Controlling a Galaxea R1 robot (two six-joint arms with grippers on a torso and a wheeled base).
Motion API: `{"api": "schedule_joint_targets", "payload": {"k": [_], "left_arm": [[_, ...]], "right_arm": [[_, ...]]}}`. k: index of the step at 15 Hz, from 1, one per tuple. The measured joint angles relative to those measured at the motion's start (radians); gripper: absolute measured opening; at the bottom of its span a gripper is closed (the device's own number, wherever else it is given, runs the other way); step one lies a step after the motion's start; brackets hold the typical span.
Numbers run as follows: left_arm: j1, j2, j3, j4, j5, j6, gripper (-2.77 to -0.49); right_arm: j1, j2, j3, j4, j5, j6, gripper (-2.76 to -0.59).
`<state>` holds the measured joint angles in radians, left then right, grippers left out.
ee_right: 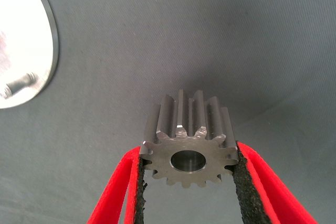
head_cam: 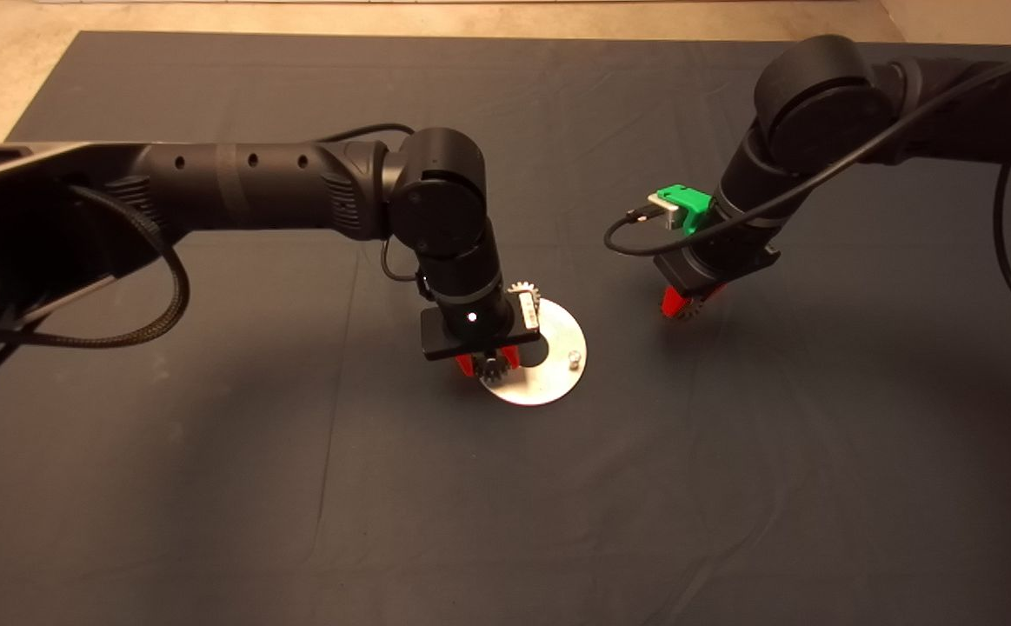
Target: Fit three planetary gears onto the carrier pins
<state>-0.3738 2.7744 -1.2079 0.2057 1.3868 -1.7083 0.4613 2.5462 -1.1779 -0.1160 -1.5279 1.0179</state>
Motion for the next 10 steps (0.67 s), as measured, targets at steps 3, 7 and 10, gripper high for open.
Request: {"api": "schedule_joint_targets", "payload": {"k": [3,7,10], "left_arm": [[0.0,0.002,0.0,0.0,0.001,0.0,-2.44],[0.0,0.002,0.0,0.004,0.004,0.0,-2.44],[0.0,0.002,0.001,0.008,0.004,0.0,-2.44]], "right_arm": [[0.002,-0.056,0.048,0.005,0.001,0.0,-2.39],[0.002,-0.112,0.08,0.011,-0.005,0.0,-2.39],[0.002,-0.115,0.106,0.02,-0.001,0.0,-2.39]]}}
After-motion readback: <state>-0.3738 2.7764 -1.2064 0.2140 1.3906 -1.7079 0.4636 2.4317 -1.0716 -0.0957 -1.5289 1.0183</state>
